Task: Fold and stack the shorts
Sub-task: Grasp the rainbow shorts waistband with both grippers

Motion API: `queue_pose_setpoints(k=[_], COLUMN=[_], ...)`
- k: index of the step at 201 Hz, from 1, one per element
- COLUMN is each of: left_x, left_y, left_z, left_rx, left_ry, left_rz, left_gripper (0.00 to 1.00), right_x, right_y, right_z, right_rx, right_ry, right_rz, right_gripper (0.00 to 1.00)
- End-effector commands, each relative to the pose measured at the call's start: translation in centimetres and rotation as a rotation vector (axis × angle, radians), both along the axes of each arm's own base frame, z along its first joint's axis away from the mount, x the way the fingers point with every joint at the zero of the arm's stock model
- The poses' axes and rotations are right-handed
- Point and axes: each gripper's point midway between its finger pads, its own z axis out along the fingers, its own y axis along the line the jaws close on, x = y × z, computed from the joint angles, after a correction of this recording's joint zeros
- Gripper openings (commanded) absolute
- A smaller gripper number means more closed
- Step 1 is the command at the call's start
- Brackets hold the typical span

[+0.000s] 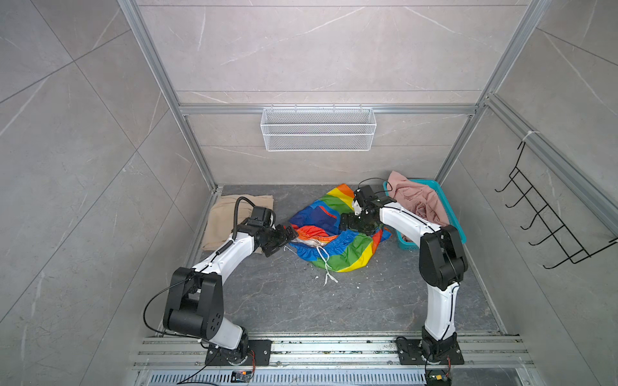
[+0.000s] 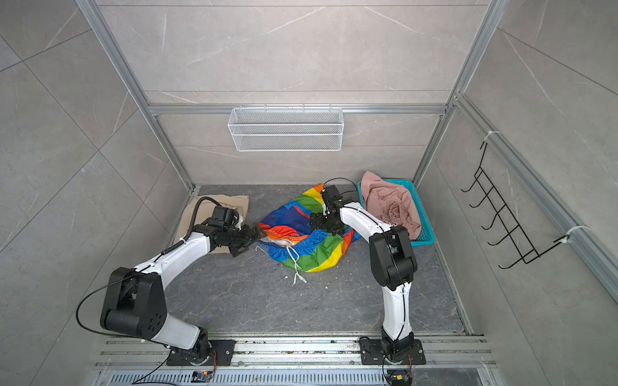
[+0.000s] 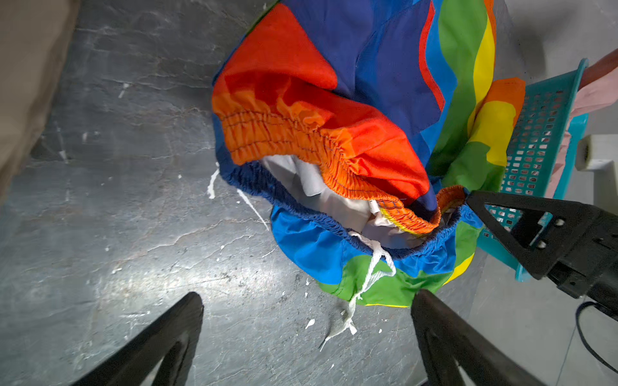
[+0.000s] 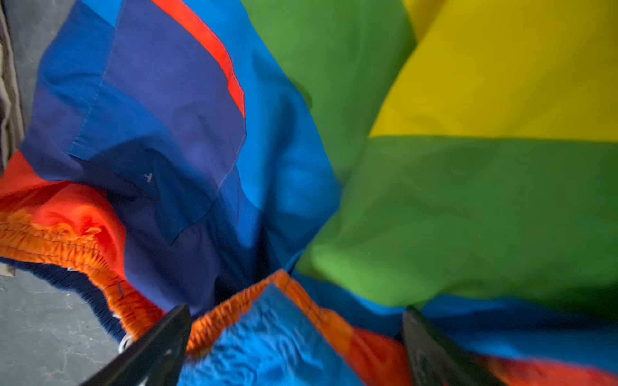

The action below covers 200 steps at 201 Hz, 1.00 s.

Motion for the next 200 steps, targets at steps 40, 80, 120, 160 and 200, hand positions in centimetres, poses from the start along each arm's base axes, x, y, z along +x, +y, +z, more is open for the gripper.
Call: queue_pose_setpoints(k=[40, 80, 120, 160, 200], left_x=[5.2, 6.4, 7.3, 7.9, 4.5], left_y=[-2.5, -2.4, -1.6, -2.0, -5.3], left_z=[-0.6, -1.7, -2.8, 0.0, 4.9], left_rx=[-0.05, -0.009, 0.046, 0.047, -0.059], left_ry=[-0.01, -0.001, 0.019, -0.018, -0.073], left_rz=[-0.041, -0.05, -0.058, -0.112, -0.197], left_gripper=[1.0, 1.0, 1.0, 1.0, 1.0], right_x=[-6.6, -14.8, -20.9, -18.4, -13.6], right_y=[3.8, 5.1, 5.8, 4.2, 1.2], right_z=[2.7, 3.4, 3.0, 6.9, 5.7], right_rx=[0.176, 0.266, 0.291, 0.312, 0.338], right_ry=[0.015, 0.022, 0.058, -0.069, 0.014], right_rz=[0.166, 0.267, 0.385, 0.299, 0.087], right_gripper=[0.99, 0.99, 0.99, 0.99, 0.99])
